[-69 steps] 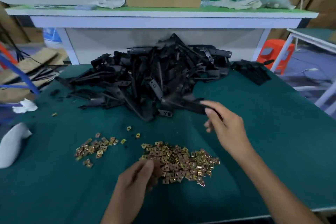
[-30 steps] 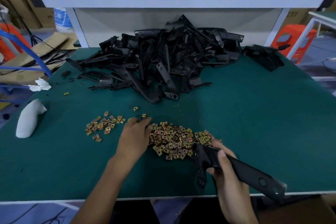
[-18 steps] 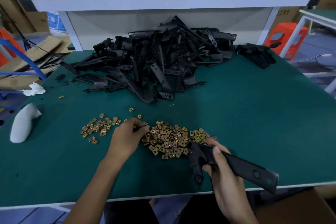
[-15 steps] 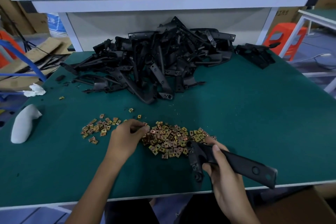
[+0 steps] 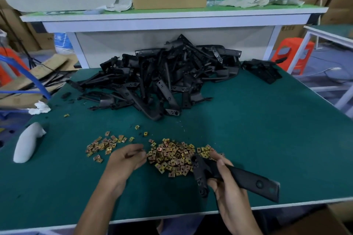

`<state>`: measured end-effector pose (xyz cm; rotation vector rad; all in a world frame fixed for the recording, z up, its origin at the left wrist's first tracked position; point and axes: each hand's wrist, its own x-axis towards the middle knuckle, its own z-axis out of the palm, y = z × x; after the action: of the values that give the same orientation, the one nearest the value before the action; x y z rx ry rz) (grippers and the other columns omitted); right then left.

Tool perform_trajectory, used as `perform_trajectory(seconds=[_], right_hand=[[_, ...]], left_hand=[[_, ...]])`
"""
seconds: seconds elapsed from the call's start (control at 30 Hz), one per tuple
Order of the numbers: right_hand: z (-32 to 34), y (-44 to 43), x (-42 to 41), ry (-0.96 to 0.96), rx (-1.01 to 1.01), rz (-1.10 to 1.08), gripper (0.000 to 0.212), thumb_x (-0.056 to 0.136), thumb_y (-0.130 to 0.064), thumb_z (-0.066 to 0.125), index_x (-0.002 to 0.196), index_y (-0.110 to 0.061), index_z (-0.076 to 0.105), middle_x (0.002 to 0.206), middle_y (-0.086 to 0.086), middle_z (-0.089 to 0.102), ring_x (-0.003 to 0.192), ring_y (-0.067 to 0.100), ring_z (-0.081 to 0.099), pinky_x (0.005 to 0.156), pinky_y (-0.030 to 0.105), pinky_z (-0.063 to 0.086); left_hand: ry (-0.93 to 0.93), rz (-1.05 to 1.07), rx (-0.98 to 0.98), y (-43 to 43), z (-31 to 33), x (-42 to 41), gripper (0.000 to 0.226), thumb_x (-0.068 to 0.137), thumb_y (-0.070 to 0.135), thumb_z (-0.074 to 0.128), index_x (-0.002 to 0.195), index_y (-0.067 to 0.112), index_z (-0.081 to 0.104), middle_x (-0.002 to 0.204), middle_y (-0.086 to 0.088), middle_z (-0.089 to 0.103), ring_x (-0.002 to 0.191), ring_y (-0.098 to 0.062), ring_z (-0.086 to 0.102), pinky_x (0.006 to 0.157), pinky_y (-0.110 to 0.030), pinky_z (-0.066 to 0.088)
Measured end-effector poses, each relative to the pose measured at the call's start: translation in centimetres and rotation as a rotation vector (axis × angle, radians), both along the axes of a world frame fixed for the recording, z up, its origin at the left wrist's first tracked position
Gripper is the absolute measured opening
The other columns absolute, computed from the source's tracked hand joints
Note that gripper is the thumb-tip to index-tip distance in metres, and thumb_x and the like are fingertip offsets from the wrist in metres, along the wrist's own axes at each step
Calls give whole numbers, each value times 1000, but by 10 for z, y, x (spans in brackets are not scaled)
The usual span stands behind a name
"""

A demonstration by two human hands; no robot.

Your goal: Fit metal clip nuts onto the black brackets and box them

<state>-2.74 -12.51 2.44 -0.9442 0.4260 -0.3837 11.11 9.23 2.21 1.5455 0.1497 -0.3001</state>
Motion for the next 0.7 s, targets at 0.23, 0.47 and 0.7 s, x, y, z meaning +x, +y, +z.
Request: perform_trajectory(seconds=[0.23,0.47,0.7], right_hand=[[-6,-5,2,-5,45,21,29,100,-22,55,118,-9,73,132,6,69,120,20,67,74,22,58],[-11,-4,2,-24,75,7,31,91,-24,62,117,-11,75,133,13,67,120,27,66,77,26,59],[-16,-5,-1,-105,7,37,34,81,-7,70,114,-6,64,115,12,74,109,26,72,78,25,58]], left_hand=[[-21,-51,-165,-26,21,-34,18,95,-5,60,104,3,73,82,-10,70,69,-14,65,66,-20,57],[127,-222,-188,-56,12,-72,16,102,6,54,106,7,70,83,-5,66,72,-13,61,69,-28,53],[349,-186,-352,-90,10,-92,25,95,-1,59,88,8,82,71,-7,70,57,-13,63,51,-25,54]])
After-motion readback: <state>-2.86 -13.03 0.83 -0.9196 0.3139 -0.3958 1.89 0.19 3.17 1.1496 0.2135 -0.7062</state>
